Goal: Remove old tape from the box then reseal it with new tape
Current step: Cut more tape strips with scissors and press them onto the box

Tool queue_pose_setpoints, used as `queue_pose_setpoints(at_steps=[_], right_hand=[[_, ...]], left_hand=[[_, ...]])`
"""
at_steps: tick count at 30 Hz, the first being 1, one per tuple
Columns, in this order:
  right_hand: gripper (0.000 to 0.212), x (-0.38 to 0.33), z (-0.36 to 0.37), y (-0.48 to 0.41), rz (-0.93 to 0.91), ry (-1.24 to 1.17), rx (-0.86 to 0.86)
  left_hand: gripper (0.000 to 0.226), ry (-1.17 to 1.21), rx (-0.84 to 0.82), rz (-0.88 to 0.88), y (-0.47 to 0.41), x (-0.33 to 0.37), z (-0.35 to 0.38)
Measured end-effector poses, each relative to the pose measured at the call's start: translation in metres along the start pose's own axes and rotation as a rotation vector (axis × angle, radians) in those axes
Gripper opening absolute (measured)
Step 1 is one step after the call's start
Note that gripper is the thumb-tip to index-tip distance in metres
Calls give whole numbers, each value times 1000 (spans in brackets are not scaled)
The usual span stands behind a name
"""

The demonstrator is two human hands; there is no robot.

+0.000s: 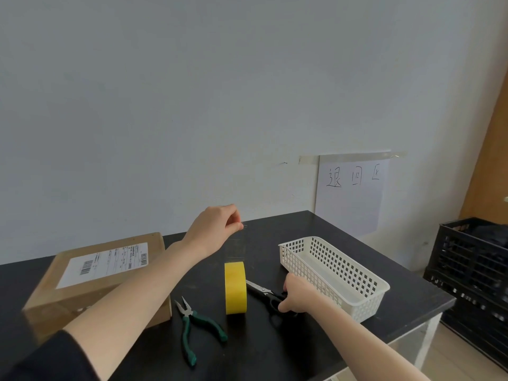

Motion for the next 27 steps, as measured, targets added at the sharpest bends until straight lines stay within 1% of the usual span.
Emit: queue_pose_setpoints(at_steps=[4,7,9,11,12,14,17,20,24,27], right_hand=[[47,2,-5,0,-21,-34,-6],[36,0,-11,1,-61,-131,8],[42,2,-16,1,-72,-317,-5],[51,1,-18,1,-103,-533,-53],[53,-1,-20,3,-130,-619,-76],[52,-4,-23,6,-176,-754,-115],[50,-7,-27,10,-223,-881,-134],[51,-4,-34,11,-232,-910,-102],[56,-2,-48,14,-268,-793,-36],[61,-5,-57,20,-306,-763,-15]], left_hand=[[7,2,-5,1,-1,0,1],[7,-7,-5,0,0,0,1],[7,-8,-4,1,0,0,1],[7,-8,-4,1,0,0,0],[7,-8,-4,1,0,0,0],[7,-4,-3,1,0,0,0],[6,-2,2,2,2,-1,0],[6,-7,4,5,2,0,-1],[6,-18,8,9,3,1,-2],[6,-16,11,14,3,1,-2]])
Point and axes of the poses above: each hand's wrist, its own y-axis away from the middle knuckle, its own z-axis out of the palm, x = y × z, the point moved 10 cm from there along -y, towards the middle knuckle, and after that the axes turned 6 degrees about z, right-handed, at the moved point
